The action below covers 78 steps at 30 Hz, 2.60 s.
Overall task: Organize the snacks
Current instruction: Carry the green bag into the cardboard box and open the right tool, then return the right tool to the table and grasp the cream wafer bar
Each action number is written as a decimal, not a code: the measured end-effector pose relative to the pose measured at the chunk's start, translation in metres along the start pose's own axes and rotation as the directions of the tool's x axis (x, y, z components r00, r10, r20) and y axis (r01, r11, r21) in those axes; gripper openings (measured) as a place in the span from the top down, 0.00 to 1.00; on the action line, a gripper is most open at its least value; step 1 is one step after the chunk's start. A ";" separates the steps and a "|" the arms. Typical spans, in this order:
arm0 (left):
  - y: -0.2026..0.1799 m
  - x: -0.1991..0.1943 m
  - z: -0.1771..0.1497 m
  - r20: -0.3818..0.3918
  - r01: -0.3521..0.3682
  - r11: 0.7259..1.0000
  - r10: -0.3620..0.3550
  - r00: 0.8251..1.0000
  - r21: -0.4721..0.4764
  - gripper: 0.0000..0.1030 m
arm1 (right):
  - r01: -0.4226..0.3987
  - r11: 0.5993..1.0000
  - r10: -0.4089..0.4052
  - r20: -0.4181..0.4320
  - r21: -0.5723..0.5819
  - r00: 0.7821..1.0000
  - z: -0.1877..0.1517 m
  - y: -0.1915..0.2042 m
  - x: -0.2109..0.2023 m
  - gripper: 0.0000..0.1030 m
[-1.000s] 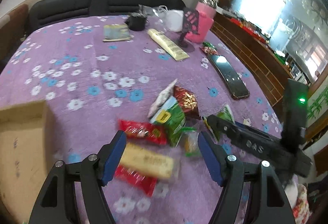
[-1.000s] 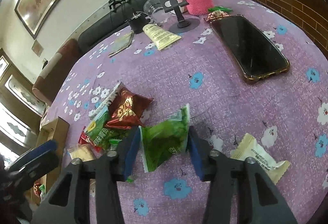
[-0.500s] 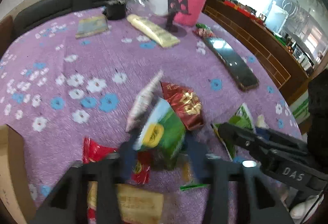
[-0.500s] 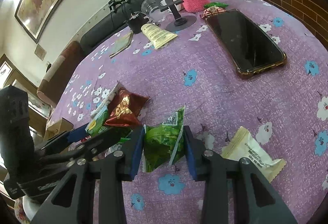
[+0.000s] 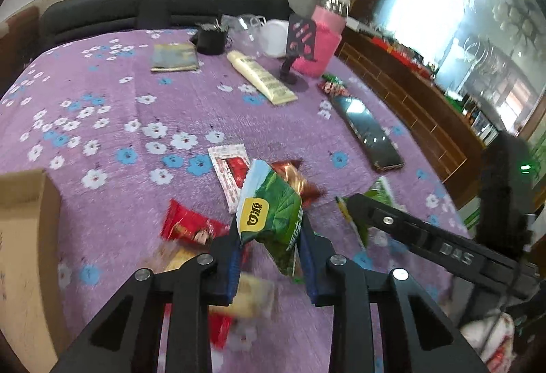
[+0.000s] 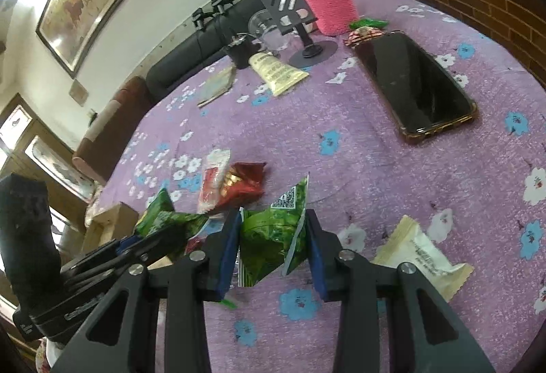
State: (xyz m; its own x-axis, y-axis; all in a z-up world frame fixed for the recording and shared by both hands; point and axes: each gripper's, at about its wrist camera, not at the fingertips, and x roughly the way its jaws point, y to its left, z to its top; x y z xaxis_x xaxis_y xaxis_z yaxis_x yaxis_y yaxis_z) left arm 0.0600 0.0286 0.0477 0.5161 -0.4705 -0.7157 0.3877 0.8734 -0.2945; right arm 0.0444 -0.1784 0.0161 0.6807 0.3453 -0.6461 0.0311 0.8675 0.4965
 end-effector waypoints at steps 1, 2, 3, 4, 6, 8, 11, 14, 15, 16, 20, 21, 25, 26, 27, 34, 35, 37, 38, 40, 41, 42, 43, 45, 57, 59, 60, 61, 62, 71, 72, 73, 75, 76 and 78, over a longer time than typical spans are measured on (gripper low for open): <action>0.001 -0.009 -0.003 0.014 0.007 1.000 -0.007 1.000 -0.012 0.71 | -0.010 1.000 0.010 0.000 -0.001 1.000 0.000 0.001 0.000 0.66; 0.002 -0.015 -0.005 0.022 0.011 1.000 -0.010 1.000 -0.018 0.71 | -0.020 1.000 0.020 -0.001 -0.002 1.000 -0.001 0.002 0.000 0.66; 0.003 -0.024 -0.008 0.035 0.013 1.000 -0.012 0.999 -0.028 0.71 | -0.025 1.000 0.025 -0.001 -0.002 1.000 -0.001 0.003 0.000 0.66; 0.005 -0.031 -0.011 0.045 0.015 0.999 -0.013 0.999 -0.036 0.71 | -0.031 1.000 0.031 -0.003 -0.002 1.000 -0.001 0.003 0.000 0.66; 0.010 -0.049 -0.019 0.069 0.019 0.998 -0.015 0.997 -0.058 0.71 | -0.040 0.999 0.040 -0.007 -0.004 0.999 -0.002 0.005 0.000 0.66; 0.016 -0.067 -0.028 0.095 0.007 0.997 0.001 0.995 -0.077 0.71 | -0.041 0.999 0.041 -0.009 -0.012 0.999 -0.004 0.007 0.001 0.66; 0.028 -0.088 -0.039 0.123 -0.007 0.994 0.021 0.992 -0.107 0.71 | -0.040 0.999 0.040 -0.010 -0.030 0.999 -0.007 0.012 0.001 0.66; 0.046 -0.110 -0.050 0.144 -0.029 0.989 0.050 0.988 -0.148 0.71 | -0.042 0.997 0.040 -0.020 -0.068 0.999 -0.012 0.022 0.003 0.66; 0.054 -0.118 -0.054 0.151 -0.039 0.986 0.065 0.986 -0.165 0.71 | -0.045 0.996 0.043 -0.026 -0.079 0.999 -0.014 0.025 0.004 0.66; 0.060 -0.125 -0.058 0.156 -0.049 0.983 0.077 0.985 -0.178 0.71 | -0.043 0.995 0.040 -0.035 -0.093 0.999 -0.016 0.030 0.006 0.66; 0.094 -0.155 -0.074 0.179 -0.088 0.967 0.133 0.975 -0.241 0.71 | -0.028 0.986 0.022 -0.041 -0.165 0.999 -0.026 0.057 0.002 0.66; 0.102 -0.160 -0.076 0.181 -0.096 0.963 0.144 0.973 -0.253 0.70 | -0.034 0.983 0.026 -0.047 -0.182 0.999 -0.029 0.066 0.000 0.66; 0.139 -0.179 -0.090 0.186 -0.118 0.938 0.186 0.965 -0.326 0.70 | -0.086 0.970 0.068 -0.085 -0.229 0.994 -0.040 0.105 -0.004 0.66; 0.148 -0.183 -0.093 0.187 -0.121 0.931 0.194 0.963 -0.343 0.70 | -0.105 0.963 0.082 -0.100 -0.248 0.992 -0.043 0.121 -0.004 0.66; 0.156 -0.187 -0.097 0.187 -0.125 0.925 0.203 0.961 -0.359 0.70 | -0.119 0.958 0.092 -0.113 -0.261 0.989 -0.045 0.132 -0.003 0.66; 0.191 -0.200 -0.113 0.179 -0.155 0.904 0.242 0.954 -0.398 0.70 | -0.207 0.909 0.134 -0.218 -0.361 0.967 -0.076 0.217 0.019 0.65; 0.197 -0.199 -0.115 0.168 -0.162 0.900 0.248 0.954 -0.406 0.70 | -0.217 0.903 0.136 -0.233 -0.371 0.963 -0.081 0.226 0.023 0.65; 0.206 -0.198 -0.115 0.152 -0.172 0.894 0.254 0.955 -0.413 0.70 | -0.233 0.889 0.133 -0.265 -0.393 0.955 -0.093 0.245 0.033 0.65; 0.209 -0.195 -0.115 0.142 -0.181 0.893 0.259 0.955 -0.413 0.70 | -0.240 0.880 0.126 -0.285 -0.410 0.950 -0.101 0.257 0.040 0.65; 0.216 -0.190 -0.114 0.122 -0.199 0.891 0.270 0.955 -0.409 0.70 | -0.245 0.869 0.114 -0.308 -0.430 0.945 -0.111 0.271 0.049 0.65; 0.220 -0.186 -0.114 0.107 -0.208 0.888 0.273 0.956 -0.410 0.70 | -0.248 0.862 0.104 -0.324 -0.442 0.940 -0.119 0.280 0.057 0.65; 0.222 -0.184 -0.114 0.100 -0.211 0.886 0.274 0.957 -0.413 0.70 | -0.248 0.858 0.098 -0.333 -0.449 0.938 -0.124 0.284 0.061 0.65; 0.226 -0.182 -0.114 0.092 -0.209 0.883 0.271 0.958 -0.419 0.70 | -0.248 0.854 0.088 -0.343 -0.457 0.935 -0.130 0.289 0.067 0.65; 0.230 -0.181 -0.114 0.087 -0.207 0.880 0.269 0.959 -0.428 0.70 | -0.244 0.846 0.066 -0.361 -0.474 0.930 -0.139 0.299 0.078 0.65; 0.234 -0.208 -0.120 0.182 -0.125 0.871 0.236 0.954 -0.475 0.38 | -0.233 0.832 0.051 -0.349 -0.504 0.936 -0.147 0.315 0.089 0.55; 0.230 -0.216 -0.121 0.204 -0.116 0.873 0.237 0.950 -0.474 0.32 | -0.238 0.833 0.067 -0.336 -0.500 0.939 -0.143 0.315 0.083 0.55; 0.226 -0.220 -0.121 0.215 -0.114 0.874 0.240 0.947 -0.473 0.30 | -0.241 0.834 0.076 -0.330 -0.496 0.941 -0.141 0.315 0.079 0.54; 0.223 -0.223 -0.122 0.223 -0.112 0.875 0.241 0.944 -0.472 0.28 | -0.243 0.837 0.084 -0.324 -0.491 0.942 -0.139 0.313 0.075 0.54; 0.220 -0.225 -0.122 0.229 -0.108 0.875 0.240 0.943 -0.471 0.25 | -0.245 0.842 0.096 -0.314 -0.481 0.945 -0.135 0.310 0.068 0.54; 0.177 -0.239 -0.127 0.333 0.000 0.901 0.161 0.929 -0.434 0.17 | -0.163 0.893 0.108 -0.150 -0.419 0.983 -0.100 0.245 0.004 0.43; 0.173 -0.239 -0.128 0.336 0.010 0.902 0.150 0.930 -0.431 0.17 | -0.148 0.900 0.099 -0.136 -0.411 0.986 -0.097 0.236 0.000 0.42; 0.167 -0.239 -0.127 0.337 0.020 0.904 0.138 0.931 -0.426 0.17 | -0.124 0.913 0.085 -0.117 -0.389 0.990 -0.091 0.218 -0.008 0.42; 0.153 -0.236 -0.127 0.322 0.024 0.915 0.118 0.939 -0.402 0.17 | -0.094 0.933 0.062 -0.101 -0.349 0.993 -0.083 0.190 -0.020 0.42; 0.146 -0.233 -0.126 0.313 0.022 0.921 0.110 0.943 -0.389 0.17 | -0.078 0.942 0.050 -0.093 -0.327 0.994 -0.080 0.177 -0.025 0.42; 0.129 -0.224 -0.124 0.285 0.015 0.934 0.094 0.954 -0.356 0.17 | -0.038 0.961 0.019 -0.075 -0.273 0.997 -0.073 0.145 -0.034 0.42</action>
State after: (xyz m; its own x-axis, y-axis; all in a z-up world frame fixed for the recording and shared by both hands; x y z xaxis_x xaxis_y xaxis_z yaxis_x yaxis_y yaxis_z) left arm -0.1004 0.2623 0.0918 0.7466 -0.4025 -0.5297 0.0977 0.8539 -0.5112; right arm -0.0273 -0.0381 0.0674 0.6243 0.3873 -0.6784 -0.1958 0.9183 0.3441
